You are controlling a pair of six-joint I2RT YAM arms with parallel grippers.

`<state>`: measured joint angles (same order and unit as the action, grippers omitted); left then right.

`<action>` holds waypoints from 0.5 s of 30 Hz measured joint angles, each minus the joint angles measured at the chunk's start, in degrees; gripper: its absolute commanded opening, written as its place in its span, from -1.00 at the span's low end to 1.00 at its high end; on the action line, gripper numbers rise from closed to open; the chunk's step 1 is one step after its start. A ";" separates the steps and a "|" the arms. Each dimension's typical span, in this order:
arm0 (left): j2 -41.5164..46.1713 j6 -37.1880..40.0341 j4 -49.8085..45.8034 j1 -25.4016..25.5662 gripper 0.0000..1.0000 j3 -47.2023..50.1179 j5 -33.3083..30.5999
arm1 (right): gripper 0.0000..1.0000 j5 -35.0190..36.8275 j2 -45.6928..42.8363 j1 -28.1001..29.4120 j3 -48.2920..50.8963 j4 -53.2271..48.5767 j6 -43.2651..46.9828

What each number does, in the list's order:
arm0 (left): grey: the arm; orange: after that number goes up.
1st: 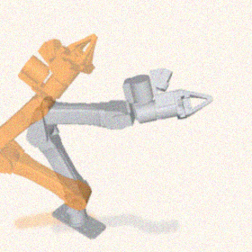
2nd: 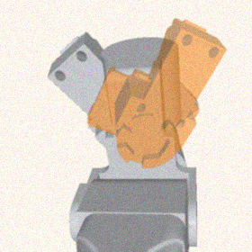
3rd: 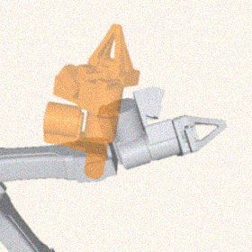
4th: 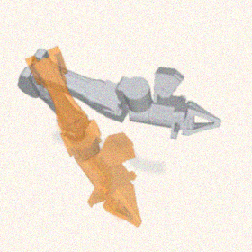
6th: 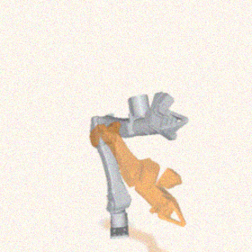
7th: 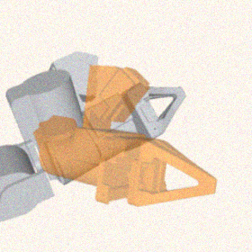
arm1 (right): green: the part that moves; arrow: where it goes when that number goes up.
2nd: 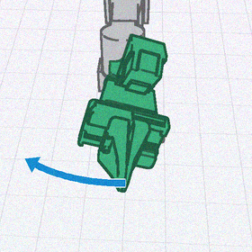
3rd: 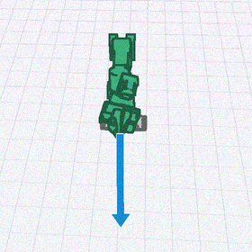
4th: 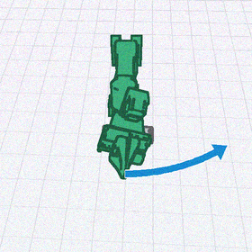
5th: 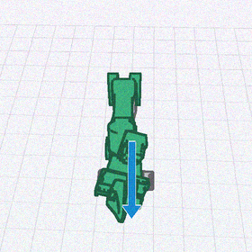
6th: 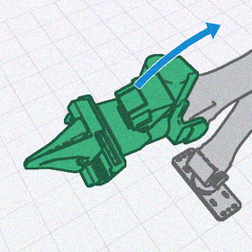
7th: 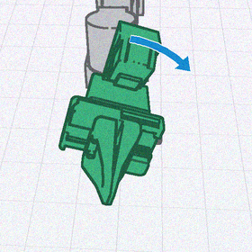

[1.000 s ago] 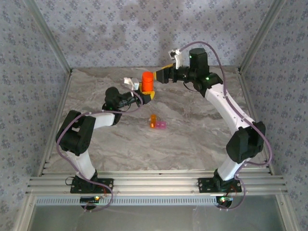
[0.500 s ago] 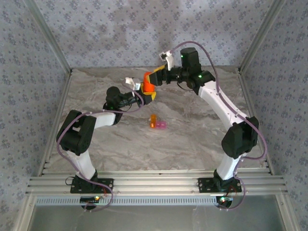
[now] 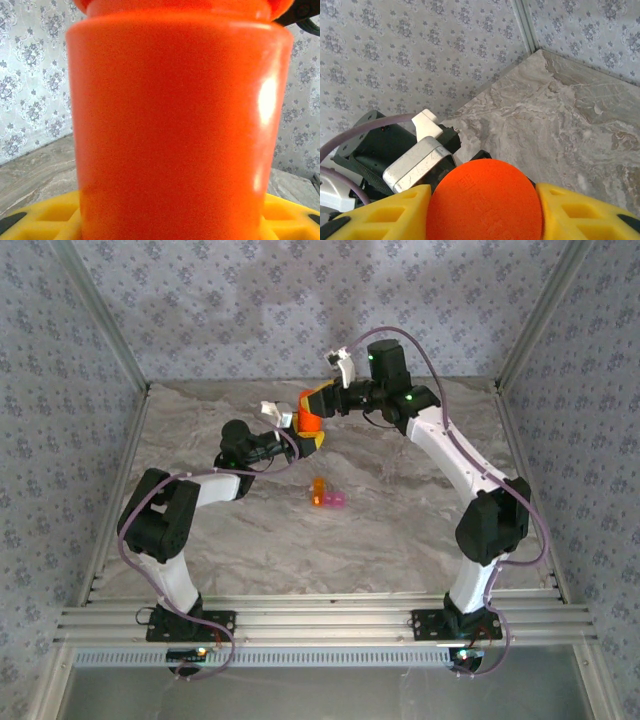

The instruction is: Sort the pills into containers

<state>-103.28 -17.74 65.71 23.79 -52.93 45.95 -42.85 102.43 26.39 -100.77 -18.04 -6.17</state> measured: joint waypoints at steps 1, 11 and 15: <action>0.00 0.02 0.02 0.00 -1.00 0.00 0.00 | -0.18 0.00 0.00 -0.04 -0.04 -0.09 0.02; 0.00 0.76 -1.84 0.00 -1.00 0.00 -0.46 | -0.36 2.12 -0.11 0.42 0.76 -0.04 -0.02; 0.02 3.32 -5.44 0.02 -1.00 0.22 -1.79 | -0.39 6.64 -0.57 1.46 3.13 1.22 -1.51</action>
<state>-103.26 -14.41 60.27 23.81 -52.71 44.16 -36.21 101.86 27.86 -97.65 -16.82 -7.68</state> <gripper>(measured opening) 0.527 0.463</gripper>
